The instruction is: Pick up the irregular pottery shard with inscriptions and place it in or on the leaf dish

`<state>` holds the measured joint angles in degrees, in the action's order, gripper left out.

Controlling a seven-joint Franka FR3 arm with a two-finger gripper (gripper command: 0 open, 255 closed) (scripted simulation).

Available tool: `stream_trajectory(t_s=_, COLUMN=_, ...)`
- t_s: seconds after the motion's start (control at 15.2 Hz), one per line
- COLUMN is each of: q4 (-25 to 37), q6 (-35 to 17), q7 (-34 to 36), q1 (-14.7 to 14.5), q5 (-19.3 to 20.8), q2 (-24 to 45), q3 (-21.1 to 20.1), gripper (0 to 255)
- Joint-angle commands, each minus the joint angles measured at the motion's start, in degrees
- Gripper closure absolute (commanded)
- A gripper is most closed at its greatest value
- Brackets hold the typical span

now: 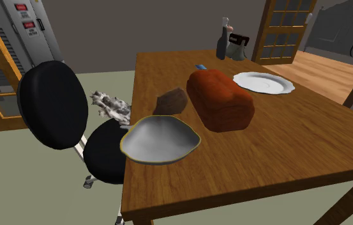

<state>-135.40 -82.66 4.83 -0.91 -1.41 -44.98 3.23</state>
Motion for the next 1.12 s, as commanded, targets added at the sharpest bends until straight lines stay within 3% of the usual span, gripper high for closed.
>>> stream_trajectory(t_s=0.0, q4=0.0, q6=0.0, q7=0.0, q1=0.0, q5=0.0, q2=0.0, q3=0.0, gripper=0)
stream_trajectory(t_s=0.59, q4=1.3, q6=-13.4, q7=11.0, q1=-2.0, q5=-4.8, q2=12.4, q3=-8.6, gripper=0)
stream_trajectory(t_s=1.06, q4=7.0, q6=-22.3, q7=19.6, q1=-2.7, q5=-5.1, q2=25.1, q3=-14.5, gripper=0)
